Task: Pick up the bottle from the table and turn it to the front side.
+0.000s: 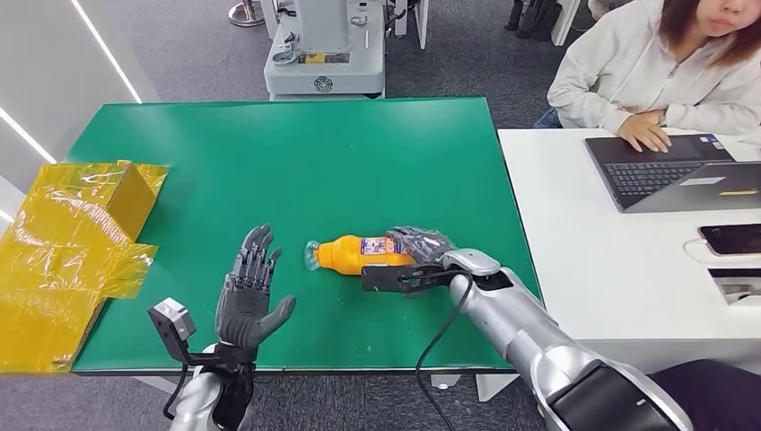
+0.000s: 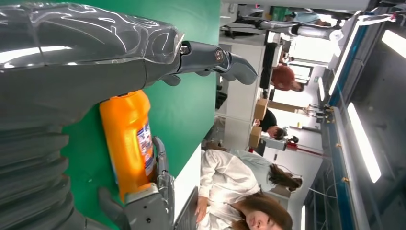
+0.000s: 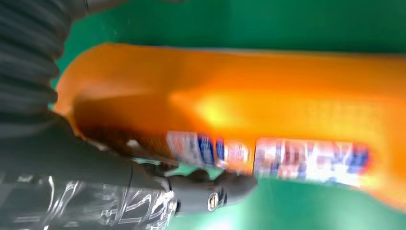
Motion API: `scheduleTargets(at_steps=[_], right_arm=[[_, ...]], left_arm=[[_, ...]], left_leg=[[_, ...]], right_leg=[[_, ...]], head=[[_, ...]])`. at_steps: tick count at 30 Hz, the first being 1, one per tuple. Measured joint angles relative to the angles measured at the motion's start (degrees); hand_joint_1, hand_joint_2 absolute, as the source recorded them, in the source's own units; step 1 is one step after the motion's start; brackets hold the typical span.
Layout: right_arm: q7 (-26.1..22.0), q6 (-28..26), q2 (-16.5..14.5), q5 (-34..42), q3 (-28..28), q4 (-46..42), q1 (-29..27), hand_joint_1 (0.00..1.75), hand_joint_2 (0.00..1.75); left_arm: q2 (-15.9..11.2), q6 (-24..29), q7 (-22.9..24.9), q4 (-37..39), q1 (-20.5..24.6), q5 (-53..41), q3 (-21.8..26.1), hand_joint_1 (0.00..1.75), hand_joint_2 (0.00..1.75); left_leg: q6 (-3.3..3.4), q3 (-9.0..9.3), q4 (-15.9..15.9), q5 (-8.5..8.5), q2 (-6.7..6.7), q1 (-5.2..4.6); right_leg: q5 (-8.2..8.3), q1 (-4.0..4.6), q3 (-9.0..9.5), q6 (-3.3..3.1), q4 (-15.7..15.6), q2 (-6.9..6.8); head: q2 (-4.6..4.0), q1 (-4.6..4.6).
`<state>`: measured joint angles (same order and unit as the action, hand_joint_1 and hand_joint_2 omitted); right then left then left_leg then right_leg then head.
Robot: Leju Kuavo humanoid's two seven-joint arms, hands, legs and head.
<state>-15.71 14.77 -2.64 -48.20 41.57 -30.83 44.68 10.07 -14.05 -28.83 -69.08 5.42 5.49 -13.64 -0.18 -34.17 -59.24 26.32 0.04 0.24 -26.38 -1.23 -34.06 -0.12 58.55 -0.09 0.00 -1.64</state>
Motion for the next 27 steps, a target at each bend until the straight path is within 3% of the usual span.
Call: scheduleTargets(at_steps=[4, 5, 8, 9, 15, 20, 27], right_arm=[[2.3, -0.6, 0.7, -1.8, 3.9, 0.5, 0.7, 0.01, 1.75], [2.9, -0.7, 0.9, -2.0, 4.9, 0.6, 0.9, 0.12, 1.75], [4.5, -0.8, 1.6, -2.6, 7.5, 0.8, 1.5, 1.37, 1.75], [5.1, -0.7, 1.8, -2.7, 8.3, 0.8, 1.7, 1.70, 1.75], [6.6, -0.4, 2.5, -2.1, 11.2, 0.9, 2.3, 1.75, 1.75], [5.2, -3.5, 3.2, 1.6, 11.9, 0.5, 1.9, 1.75, 1.75], [-3.1, -7.6, 4.8, 18.8, 6.0, -5.3, -3.2, 1.75, 1.75]], left_arm=[[0.0, 0.0, 0.0, 1.0, -0.2, 0.3, 0.0, 0.00, 1.75], [0.0, 0.0, 0.0, 1.2, -0.2, 0.4, 0.0, 0.00, 1.75], [0.0, -0.3, 0.2, 1.5, -0.4, 0.7, 0.0, 0.00, 1.75], [0.0, -0.3, 0.3, 1.6, -0.4, 0.7, 0.0, 0.00, 1.75], [0.2, -0.5, 0.8, 1.9, -0.3, 1.0, 0.0, 0.00, 1.75], [0.2, -0.1, 1.0, 1.9, -0.8, 1.2, 0.0, 0.00, 1.75], [-0.2, 0.8, 0.5, 1.1, -2.6, 1.2, 0.2, 0.00, 1.75]], left_leg=[[0.00, 0.01, 0.0, 0.00, -0.01, 0.00], [0.01, 0.01, 0.0, 0.00, -0.01, 0.00], [0.01, 0.02, 0.0, -0.01, -0.02, -0.01], [0.01, 0.02, 0.0, -0.01, -0.02, -0.01], [0.05, 0.06, 0.0, -0.03, 0.01, -0.01], [0.05, 0.06, 0.0, -0.04, 0.00, -0.01], [0.05, 0.04, 0.0, -0.02, -0.01, 0.00]], right_leg=[[0.00, 0.00, 0.02, 0.00, 0.0, -0.01], [0.00, 0.00, 0.03, 0.00, 0.0, -0.02], [0.00, -0.01, 0.05, 0.01, 0.0, -0.04], [0.00, -0.01, 0.06, 0.01, 0.0, -0.04], [0.03, -0.01, 0.07, 0.00, 0.0, 0.01], [0.04, -0.01, 0.07, 0.00, 0.0, -0.01], [0.02, 0.00, 0.04, 0.00, 0.0, 0.00]], head=[[0.00, 0.00], [0.00, 0.01], [0.00, 0.01], [0.00, 0.01], [0.00, -0.01], [0.00, 0.00], [0.00, 0.00]])
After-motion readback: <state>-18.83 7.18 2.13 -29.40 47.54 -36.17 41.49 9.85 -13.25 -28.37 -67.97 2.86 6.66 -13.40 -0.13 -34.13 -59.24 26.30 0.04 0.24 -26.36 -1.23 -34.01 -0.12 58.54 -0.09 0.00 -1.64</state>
